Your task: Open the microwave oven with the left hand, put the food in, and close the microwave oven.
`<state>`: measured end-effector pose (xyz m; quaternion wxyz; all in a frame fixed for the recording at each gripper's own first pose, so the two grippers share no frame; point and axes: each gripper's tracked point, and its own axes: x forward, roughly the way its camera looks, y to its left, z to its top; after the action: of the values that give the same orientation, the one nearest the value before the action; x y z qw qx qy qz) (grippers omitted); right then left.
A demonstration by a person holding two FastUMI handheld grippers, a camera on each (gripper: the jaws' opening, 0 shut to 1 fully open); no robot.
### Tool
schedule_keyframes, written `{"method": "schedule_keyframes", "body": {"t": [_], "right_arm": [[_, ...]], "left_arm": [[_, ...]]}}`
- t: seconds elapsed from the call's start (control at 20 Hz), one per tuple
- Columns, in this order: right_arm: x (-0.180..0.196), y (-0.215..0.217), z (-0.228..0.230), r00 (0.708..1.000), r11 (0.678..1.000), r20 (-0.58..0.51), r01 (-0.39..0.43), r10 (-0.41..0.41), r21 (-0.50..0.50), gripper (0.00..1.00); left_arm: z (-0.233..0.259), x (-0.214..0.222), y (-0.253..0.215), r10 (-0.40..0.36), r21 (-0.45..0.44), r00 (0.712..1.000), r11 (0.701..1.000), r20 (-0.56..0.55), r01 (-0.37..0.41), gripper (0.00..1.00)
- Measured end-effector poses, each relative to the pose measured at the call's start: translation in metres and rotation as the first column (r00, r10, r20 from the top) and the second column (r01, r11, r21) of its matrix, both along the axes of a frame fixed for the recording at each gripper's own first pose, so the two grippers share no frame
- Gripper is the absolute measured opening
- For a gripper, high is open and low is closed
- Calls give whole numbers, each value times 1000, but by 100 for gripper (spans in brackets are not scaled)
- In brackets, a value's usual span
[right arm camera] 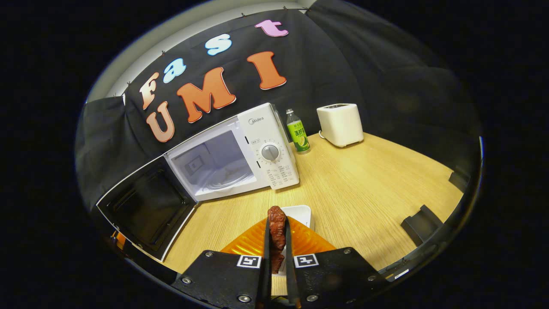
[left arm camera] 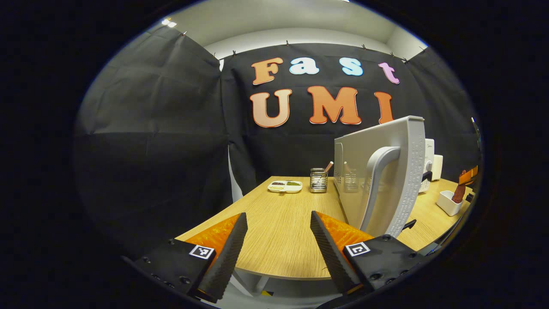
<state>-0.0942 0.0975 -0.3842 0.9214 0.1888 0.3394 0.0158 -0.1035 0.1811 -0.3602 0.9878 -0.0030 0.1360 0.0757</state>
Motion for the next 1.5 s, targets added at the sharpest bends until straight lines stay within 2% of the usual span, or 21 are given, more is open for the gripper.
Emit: {"method": "schedule_keyframes", "body": {"t": [0.15, 0.2, 0.25, 0.3, 0.35, 0.4, 0.5, 0.55, 0.6, 0.75, 0.9, 0.95, 1.05, 1.25, 1.4, 1.5], "right_arm": [[9, 4, 21, 997, 997, 59, -35, 39, -66, 14], [13, 8, 30, 996, 996, 79, -39, 46, -85, 13], [18, 10, 38, 994, 994, 101, -40, 50, -101, 14], [24, 16, 47, 991, 992, 123, -46, 60, -115, 13], [30, 22, 55, 987, 991, 143, -48, 66, -122, 13], [37, 31, 63, 984, 991, 163, -52, 71, -120, 13], [52, 50, 80, 975, 994, 206, -60, 79, -96, 13], [64, 60, 85, 971, 995, 227, -57, 74, -80, 13], [74, 70, 91, 967, 997, 246, -53, 68, -64, 13], [104, 96, 99, 956, 999, 293, -31, 32, -8, 13], [136, 120, 104, 942, 997, 334, 10, -37, 81, 13], [148, 126, 103, 936, 992, 346, 33, -73, 121, 13], [166, 136, 97, 923, 978, 355, 82, -146, 190, 13], [195, 145, 63, 908, 932, 301, 197, -290, 305, 13], [217, 148, 37, 886, 881, 248, 283, -392, 379, 13], [232, 154, 19, 874, 858, 220, 324, -432, 397, 13]], "left_arm": [[-6, 8, -3, -15, 3, 1000, 1000, -17, 15, 95], [-8, 10, -4, -22, 4, 1000, 1000, -21, 22, 91], [-10, 12, -5, -23, 7, 999, 1000, -26, 23, 95], [-12, 13, -3, -21, 14, 999, 1000, -36, 22, 87], [-15, 16, -2, -16, 19, 999, 1000, -45, 17, 87], [-17, 19, -2, -13, 11, 999, 1000, -52, 14, 96], [-22, 22, -10, -22, -14, 998, 1000, -65, 21, 97], [-25, 23, -12, -28, -21, 997, 999, -74, 27, 90], [-25, 23, -13, -31, -24, 997, 999, -76, 29, 100], [-25, 27, -18, -46, -44, 996, 998, -75, 43, 97], [-28, 28, -20, -57, -47, 995, 997, -80, 54, 97], [-30, 26, -20, -59, -49, 995, 997, -83, 55, 100], [-31, 26, -19, -60, -50, 995, 997, -86, 56, 97], [-36, 29, -15, -47, -65, 996, 997, -80, 42, 96], [-39, 31, -3, -33, -73, 996, 997, -86, 27, 97], [-42, 33, 3, -21, -78, 996, 997, -88, 14, 97]]}}
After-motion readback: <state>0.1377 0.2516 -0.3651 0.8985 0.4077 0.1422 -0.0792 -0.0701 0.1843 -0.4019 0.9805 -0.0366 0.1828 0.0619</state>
